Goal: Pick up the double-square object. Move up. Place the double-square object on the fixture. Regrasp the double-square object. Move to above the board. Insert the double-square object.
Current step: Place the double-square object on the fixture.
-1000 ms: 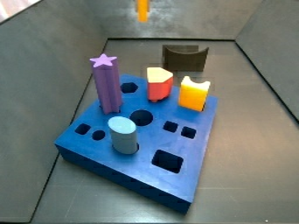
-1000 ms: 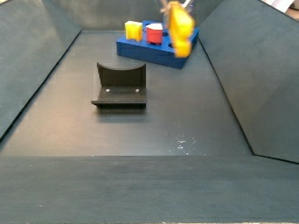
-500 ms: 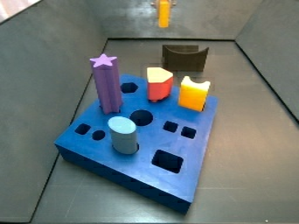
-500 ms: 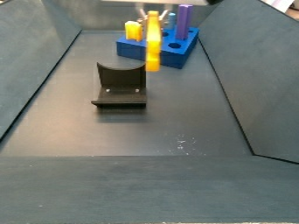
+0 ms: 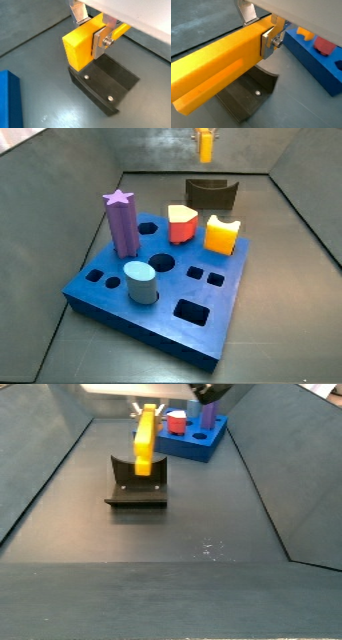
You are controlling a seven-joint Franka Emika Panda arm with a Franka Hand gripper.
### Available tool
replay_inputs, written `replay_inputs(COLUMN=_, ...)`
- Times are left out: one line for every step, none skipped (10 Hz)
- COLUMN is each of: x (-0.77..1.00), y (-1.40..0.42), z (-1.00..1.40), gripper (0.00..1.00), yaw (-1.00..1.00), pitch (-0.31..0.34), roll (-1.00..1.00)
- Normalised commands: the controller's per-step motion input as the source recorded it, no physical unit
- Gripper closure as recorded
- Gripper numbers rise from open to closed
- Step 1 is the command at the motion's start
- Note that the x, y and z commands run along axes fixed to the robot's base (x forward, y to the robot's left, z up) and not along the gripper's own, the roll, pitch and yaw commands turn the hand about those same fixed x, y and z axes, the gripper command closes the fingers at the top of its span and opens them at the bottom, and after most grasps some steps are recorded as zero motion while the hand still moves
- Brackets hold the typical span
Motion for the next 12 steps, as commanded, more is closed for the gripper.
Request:
replay_inputs(x=0.58, y=0.04, z=-0.02, gripper=1.00, yaw=-0.04, pitch=0.076, roll=-0.06)
replay_inputs(x=0.44, y=0.02, z=-0.02, gripper=1.00, yaw=-0.04, pitch=0.102, roll=-0.05)
replay_inputs(x=0.15, y=-0.58, z=0.61, gripper=1.00, yaw=0.01, pitch=0.101, roll=-1.00)
replay_inputs(x=0.02, y=-0.50, z=0.57, gripper=1.00, yaw=0.00, pitch=0.109, roll=-1.00)
replay_inputs(x=-0.05, y=-0.33, z=0.46, gripper=1.00, yaw=0.00, pitch=0.108, roll=-1.00)
replay_inputs(x=-0.08, y=-0.13, z=0.23, gripper=1.00, yaw=-0.02, pitch=0.087, roll=-1.00)
replay_inputs(x=-0.04, y=-0.07, z=0.11, gripper=1.00, yaw=-0.02, pitch=0.081, roll=-1.00)
replay_inputs(x=0.00, y=-0.01, z=0.05, gripper=1.00, yaw=-0.04, pitch=0.087, roll=-1.00)
replay_inputs(x=0.02, y=0.01, z=0.04, gripper=1.00, yaw=-0.04, pitch=0.095, roll=-1.00)
replay_inputs(x=0.04, y=0.02, z=0.01, gripper=1.00, yaw=-0.06, pitch=0.107, roll=-1.00)
replay_inputs(x=0.05, y=0.03, z=0.00, gripper=1.00, yaw=-0.07, pitch=0.113, roll=-1.00)
replay_inputs(x=0.06, y=0.03, z=0.00, gripper=1.00, yaw=-0.09, pitch=0.122, roll=-1.00)
